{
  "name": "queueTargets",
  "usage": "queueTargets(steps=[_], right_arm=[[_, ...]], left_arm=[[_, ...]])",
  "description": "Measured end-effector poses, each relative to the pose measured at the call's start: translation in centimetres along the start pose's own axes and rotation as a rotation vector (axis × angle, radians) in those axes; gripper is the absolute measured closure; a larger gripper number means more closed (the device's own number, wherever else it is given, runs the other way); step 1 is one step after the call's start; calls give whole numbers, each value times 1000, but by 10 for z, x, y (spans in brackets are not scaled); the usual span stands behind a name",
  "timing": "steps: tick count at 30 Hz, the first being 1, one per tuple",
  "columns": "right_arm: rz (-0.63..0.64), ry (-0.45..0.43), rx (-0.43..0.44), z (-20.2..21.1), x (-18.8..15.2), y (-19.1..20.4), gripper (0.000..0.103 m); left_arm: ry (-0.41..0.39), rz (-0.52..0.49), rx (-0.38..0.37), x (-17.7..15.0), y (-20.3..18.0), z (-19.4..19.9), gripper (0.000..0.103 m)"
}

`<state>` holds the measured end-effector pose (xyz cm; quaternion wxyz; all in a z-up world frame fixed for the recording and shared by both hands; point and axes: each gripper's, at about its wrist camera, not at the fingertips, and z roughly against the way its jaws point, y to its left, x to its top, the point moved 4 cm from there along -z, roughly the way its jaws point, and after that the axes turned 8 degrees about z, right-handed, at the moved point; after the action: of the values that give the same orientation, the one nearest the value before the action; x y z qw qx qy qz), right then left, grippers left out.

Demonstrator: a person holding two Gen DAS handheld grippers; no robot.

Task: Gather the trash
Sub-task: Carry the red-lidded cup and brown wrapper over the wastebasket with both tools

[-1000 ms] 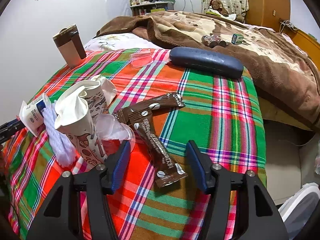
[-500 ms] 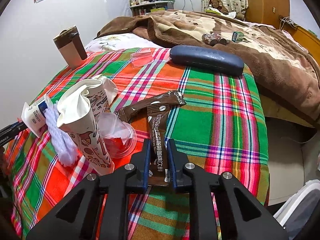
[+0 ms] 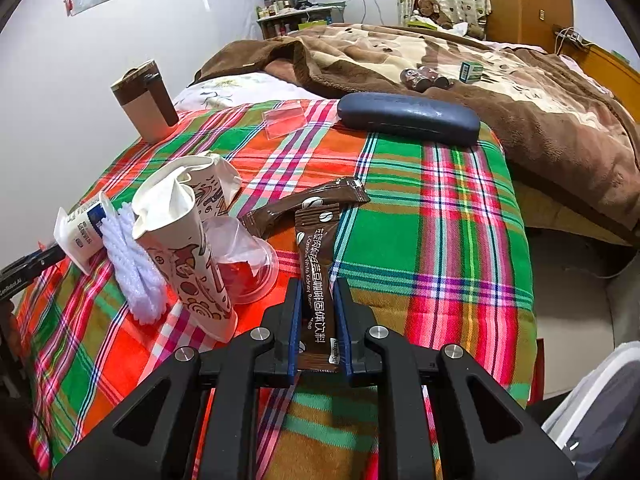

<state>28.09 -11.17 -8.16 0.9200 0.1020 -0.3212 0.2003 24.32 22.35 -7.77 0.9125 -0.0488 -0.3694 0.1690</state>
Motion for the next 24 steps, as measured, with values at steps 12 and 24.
queueTargets(steps=[12, 24], right_arm=[[-53, -51, 1, 31, -14, -6, 87], [-102, -97, 0, 74, -36, -17, 87]], left_arm=[[-42, -39, -43, -15, -23, 37, 57], [-76, -112, -144, -37, -80, 80, 57]])
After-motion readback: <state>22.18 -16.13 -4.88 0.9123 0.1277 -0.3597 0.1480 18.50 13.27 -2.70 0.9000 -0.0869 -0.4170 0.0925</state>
